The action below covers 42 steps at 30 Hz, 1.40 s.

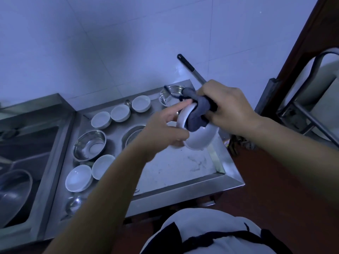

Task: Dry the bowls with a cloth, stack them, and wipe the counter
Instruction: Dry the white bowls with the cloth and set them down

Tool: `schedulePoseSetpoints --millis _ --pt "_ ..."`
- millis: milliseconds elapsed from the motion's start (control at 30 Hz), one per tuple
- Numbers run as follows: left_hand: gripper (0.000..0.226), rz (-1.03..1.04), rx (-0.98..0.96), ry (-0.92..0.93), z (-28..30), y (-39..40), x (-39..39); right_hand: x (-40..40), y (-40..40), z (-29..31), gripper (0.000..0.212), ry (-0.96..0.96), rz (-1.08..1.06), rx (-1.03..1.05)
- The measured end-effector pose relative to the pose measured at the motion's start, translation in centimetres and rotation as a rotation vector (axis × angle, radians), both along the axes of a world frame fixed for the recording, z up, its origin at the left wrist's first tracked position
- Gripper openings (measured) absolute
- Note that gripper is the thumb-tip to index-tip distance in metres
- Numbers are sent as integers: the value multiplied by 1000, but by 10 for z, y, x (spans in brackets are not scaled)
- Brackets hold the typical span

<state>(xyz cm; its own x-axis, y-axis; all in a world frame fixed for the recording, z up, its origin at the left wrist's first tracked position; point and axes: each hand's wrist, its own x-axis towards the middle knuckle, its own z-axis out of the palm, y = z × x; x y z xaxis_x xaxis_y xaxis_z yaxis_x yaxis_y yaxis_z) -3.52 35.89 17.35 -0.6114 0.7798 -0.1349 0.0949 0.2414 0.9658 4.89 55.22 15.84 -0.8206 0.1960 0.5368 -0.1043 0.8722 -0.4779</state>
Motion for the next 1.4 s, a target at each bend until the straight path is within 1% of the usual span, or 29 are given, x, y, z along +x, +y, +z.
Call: schedulePoseSetpoints --millis 33,100,133,167,233,267,300,367,467,533,600,700,800,867,900,933,967,1033,1100,1167,1267,1300,1333,1400 --pt "79 -32 -54 -7 2 1 -4 -1 0 -2 23 -44 25 23" --pt "82 -72 -90 9 0 2 -6 -1 -1 -11 26 -108 -29 -109" --pt "85 -40 -61 16 -4 1 -5 -1 0 -17 28 -109 -89 -195" --pt "87 38 -13 13 -10 -1 -4 -1 1 -25 29 -99 -160 -289" --pt "84 230 103 -8 -25 -7 2 -1 2 -36 33 -37 -281 -521" --pt "82 281 153 -18 -34 -11 6 -3 1 -41 36 2 -325 -660" --pt "80 294 181 -22 -43 -13 11 -5 -3 -45 40 29 -364 -803" --pt "76 277 220 -29 -58 -13 24 -10 -13 -54 45 20 -429 -1039" --pt "76 371 319 -71 -67 -9 41 -16 -34 -65 42 -83 -450 -1246" --pt "79 439 337 -55 -71 -10 41 -17 -44 -71 41 -133 -444 -1311" --pt "81 452 313 -37 -72 -16 34 -17 -49 -75 44 -108 -429 -1256" --pt "80 363 238 -9 -69 -29 19 -17 -46 -73 43 40 -291 -986" --pt "74 273 136 -94 -65 -42 6 -17 -41 -64 31 67 -145 -649" --pt "72 195 42 -140 -65 -50 -5 -15 -44 -62 21 39 -93 -319" --pt "73 142 -12 -155 -65 -53 -12 -15 -48 -62 20 24 -65 -170" --pt "74 87 -64 -174 -65 -56 -19 -15 -52 -65 23 5 -27 -65" --pt "75 34 -111 -202 -66 -59 -28 -16 -56 -68 24 -21 14 -6" --pt "75 -42 -169 -268 -68 -64 -41 -17 -62 -74 23 -80 40 -18" --pt "74 -53 -189 -308 -75 -67 -44 -16 -68 -83 24 -114 -33 -125" --pt "70 -15 -193 -385 -88 -71 -43 -10 -76 -90 25 -150 -88 -309" --pt "53 19 -230 -499 -114 -81 -41 11 -85 -102 29 -192 -114 -724" --pt "48 30 -248 -537 -122 -85 -41 22 -87 -106 28 -184 -143 -818" --pt "45 48 -268 -578 -132 -89 -41 34 -90 -109 26 -167 -190 -868" --pt "43 121 -299 -664 -149 -97 -40 58 -102 -113 27 -136 -321 -889"
